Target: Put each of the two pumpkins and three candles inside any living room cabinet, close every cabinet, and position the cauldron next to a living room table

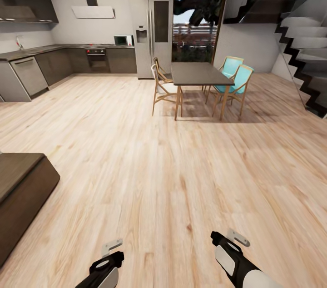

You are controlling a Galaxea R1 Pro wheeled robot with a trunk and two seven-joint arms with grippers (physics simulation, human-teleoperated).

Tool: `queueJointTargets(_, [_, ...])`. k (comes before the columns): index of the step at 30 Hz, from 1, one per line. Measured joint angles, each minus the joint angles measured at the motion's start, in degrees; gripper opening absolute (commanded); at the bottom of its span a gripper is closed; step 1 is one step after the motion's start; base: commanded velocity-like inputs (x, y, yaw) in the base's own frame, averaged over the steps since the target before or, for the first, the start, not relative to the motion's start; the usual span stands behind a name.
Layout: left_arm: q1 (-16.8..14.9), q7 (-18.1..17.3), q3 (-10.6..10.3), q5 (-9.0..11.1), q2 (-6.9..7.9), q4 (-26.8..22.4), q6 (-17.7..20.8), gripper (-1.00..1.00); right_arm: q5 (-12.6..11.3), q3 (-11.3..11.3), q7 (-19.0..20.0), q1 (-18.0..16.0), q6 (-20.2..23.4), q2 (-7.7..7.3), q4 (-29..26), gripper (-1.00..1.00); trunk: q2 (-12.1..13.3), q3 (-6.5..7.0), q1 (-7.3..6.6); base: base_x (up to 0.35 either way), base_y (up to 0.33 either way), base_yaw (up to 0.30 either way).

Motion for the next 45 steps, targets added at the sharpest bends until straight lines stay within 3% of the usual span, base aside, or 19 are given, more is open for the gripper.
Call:
queueJointTargets(17, [-0.01, -0.01, 0.01, 0.0, -0.07, 0.03, 0.0, 1.0, -0.55, -0.01, -0.01, 0.01, -0.95, -0.14, -0.01, 1.0, 0.0, -0.25, 0.0, 0.33, 0.0, -0.07])
queueJointTargets(45, [-0.01, -0.02, 0.01, -0.01, -0.05, 0.06, 0.0, 1.0, -0.56, -0.01, -0.02, 0.01, -0.96, -0.08, 0.03, 1.0, 0.0, -0.98, 0.0, 0.317, 0.0, -0.259])
